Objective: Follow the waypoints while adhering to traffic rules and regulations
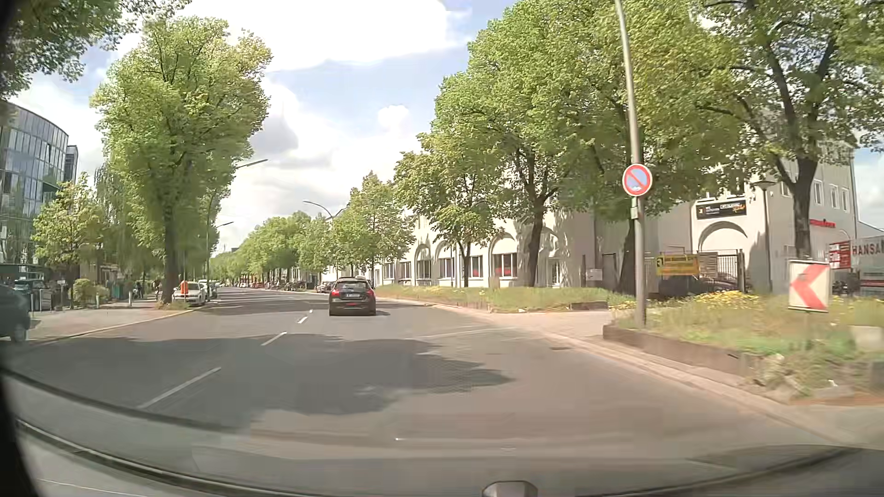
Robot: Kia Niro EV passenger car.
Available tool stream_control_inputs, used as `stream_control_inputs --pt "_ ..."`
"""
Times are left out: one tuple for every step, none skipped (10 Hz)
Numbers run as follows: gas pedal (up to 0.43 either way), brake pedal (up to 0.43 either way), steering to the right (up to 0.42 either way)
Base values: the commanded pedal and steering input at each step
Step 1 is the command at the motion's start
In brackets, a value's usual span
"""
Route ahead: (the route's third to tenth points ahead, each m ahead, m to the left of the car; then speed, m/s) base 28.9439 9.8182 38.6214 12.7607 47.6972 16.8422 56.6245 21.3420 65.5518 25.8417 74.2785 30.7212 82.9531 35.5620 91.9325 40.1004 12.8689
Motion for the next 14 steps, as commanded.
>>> stream_control_inputs --pt "0.398 0.018 -0.049" --pt "0.398 0.018 -0.049" --pt "0.398 0.024 -0.049" --pt "0.39 0.024 -0.049" --pt "0.39 0.018 -0.049" --pt "0.37 0.018 -0.049" --pt "0.37 0.024 -0.049" --pt "0.37 0.024 -0.049" --pt "0.37 0.018 -0.049" --pt "0.37 0.018 -0.049" --pt "0.37 0.018 -0.049" --pt "0.37 0.024 -0.049" --pt "0.37 0.018 -0.049" --pt "0.37 0.024 -0.049"
